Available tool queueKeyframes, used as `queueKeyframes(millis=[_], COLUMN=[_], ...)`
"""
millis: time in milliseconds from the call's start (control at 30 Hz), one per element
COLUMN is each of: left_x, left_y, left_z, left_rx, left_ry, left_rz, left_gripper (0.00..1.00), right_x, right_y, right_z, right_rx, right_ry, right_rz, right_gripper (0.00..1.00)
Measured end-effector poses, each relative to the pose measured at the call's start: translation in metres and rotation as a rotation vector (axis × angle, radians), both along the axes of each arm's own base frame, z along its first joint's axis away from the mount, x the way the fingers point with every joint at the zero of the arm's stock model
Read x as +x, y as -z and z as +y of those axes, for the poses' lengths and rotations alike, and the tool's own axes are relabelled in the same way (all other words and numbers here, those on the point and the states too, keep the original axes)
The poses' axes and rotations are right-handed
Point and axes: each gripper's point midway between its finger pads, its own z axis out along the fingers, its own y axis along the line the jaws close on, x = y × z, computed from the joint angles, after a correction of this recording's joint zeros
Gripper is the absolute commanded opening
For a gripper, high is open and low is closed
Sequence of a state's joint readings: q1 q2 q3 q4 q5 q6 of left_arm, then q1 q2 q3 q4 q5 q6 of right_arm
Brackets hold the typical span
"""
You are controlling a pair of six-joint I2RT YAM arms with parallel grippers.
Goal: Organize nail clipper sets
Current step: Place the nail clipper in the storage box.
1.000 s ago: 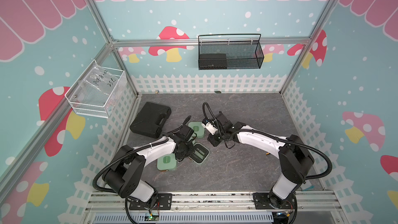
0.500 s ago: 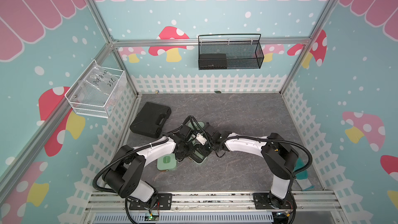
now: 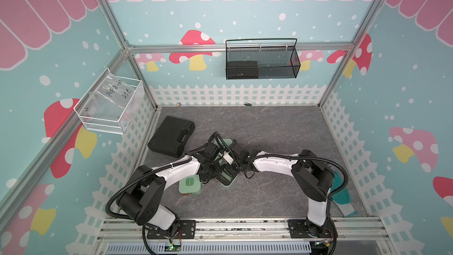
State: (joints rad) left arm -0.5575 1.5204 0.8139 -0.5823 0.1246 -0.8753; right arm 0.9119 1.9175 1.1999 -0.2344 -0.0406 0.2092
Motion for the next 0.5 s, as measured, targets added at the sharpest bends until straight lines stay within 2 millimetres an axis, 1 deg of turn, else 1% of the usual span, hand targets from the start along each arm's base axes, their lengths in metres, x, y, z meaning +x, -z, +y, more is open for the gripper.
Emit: queueKeyframes(millis=[500], left_x=[0.0015], left_y=[0.0000], left_z=[-0.0008], left_rx=[-0.003], left_ry=[-0.001], left_rz=[-0.005], left_gripper=[0.00], right_x=[0.0031], right_y=[0.0007], right_z=[0.0001], right_rx=[-0.044], right_ry=[-0.035], right_rz=[-0.055], right_gripper=[0.00])
